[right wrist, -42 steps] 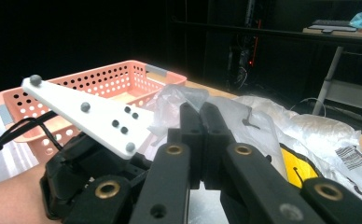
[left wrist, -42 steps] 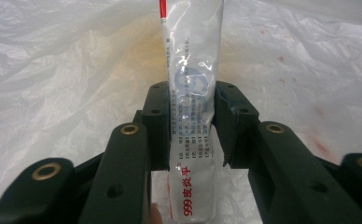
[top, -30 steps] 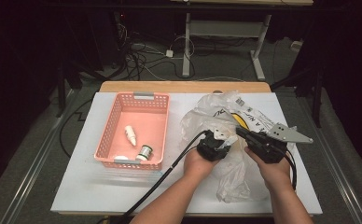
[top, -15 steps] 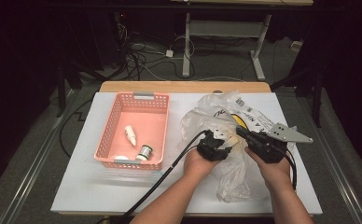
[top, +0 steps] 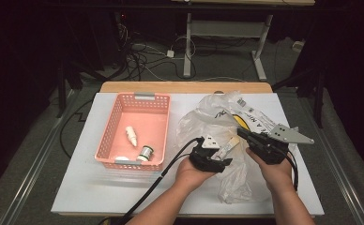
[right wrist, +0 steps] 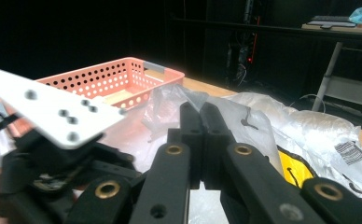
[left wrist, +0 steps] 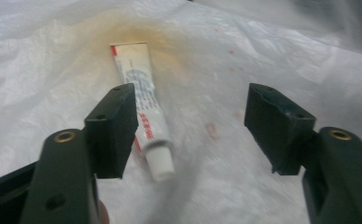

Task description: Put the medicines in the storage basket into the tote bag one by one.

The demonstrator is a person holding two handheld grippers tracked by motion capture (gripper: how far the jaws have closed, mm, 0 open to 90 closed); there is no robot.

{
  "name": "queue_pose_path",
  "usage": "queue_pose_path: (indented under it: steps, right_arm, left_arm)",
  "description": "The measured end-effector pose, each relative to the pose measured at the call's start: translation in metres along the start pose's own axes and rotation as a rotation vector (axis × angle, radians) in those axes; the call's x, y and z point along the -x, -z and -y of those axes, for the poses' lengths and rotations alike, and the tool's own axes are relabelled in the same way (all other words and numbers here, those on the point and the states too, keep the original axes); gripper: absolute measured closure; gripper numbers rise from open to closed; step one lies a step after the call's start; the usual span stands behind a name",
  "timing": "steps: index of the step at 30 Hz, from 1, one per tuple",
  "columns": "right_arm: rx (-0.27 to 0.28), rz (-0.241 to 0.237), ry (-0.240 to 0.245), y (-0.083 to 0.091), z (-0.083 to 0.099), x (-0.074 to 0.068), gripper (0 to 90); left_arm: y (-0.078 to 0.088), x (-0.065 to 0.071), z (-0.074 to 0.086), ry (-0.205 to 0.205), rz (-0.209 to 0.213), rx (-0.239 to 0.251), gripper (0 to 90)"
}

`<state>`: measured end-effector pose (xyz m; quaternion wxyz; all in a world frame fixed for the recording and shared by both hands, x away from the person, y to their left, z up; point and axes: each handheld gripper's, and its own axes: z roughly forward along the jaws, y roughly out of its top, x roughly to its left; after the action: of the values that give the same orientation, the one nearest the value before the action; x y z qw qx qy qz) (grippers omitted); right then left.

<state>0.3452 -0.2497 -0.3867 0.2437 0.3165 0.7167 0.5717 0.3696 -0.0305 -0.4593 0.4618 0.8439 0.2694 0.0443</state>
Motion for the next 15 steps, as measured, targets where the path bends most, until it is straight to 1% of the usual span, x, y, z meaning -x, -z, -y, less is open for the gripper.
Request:
queue_pose_path:
  steps: [2,3,4,7,8,9,10,12,13,15]
  right_arm:
    - [0.001,0.001,0.001,0.000,0.000,0.000,90.0]
    - [0.000,0.001,0.001,0.000,0.000,0.000,90.0]
    - [-0.001,0.001,0.002,0.000,0.000,-0.001,90.0]
    - [0.001,0.001,0.004,0.000,0.000,-0.001,90.0]
    - [0.001,0.002,0.002,0.000,0.000,-0.001,90.0]
    - [0.001,0.002,0.002,0.000,0.000,-0.001,90.0]
    - [0.001,0.001,0.002,0.000,-0.001,-0.002,90.0]
    - [0.000,0.001,0.001,0.000,-0.001,-0.002,90.0]
    - [-0.001,0.001,0.001,0.000,-0.001,-0.002,90.0]
    - [-0.001,0.001,0.001,0.000,-0.001,-0.002,90.0]
  left_arm:
    - [0.005,0.003,0.004,-0.007,0.018,0.004,32.5]
    - [0.008,0.005,0.006,-0.013,0.024,0.002,31.0]
    - [0.011,0.008,0.008,-0.021,0.028,0.000,27.7]
    - [0.019,0.012,0.013,-0.025,0.040,0.011,25.3]
    - [0.021,0.013,0.014,-0.028,0.042,0.010,21.6]
    - [0.023,0.014,0.015,-0.029,0.043,0.012,21.6]
    - [0.027,0.016,0.017,-0.037,0.043,0.011,19.7]
    - [0.031,0.018,0.020,-0.037,0.046,0.017,16.6]
    - [0.034,0.019,0.022,-0.036,0.041,0.021,14.1]
    - [0.038,0.020,0.024,-0.035,0.041,0.029,13.5]
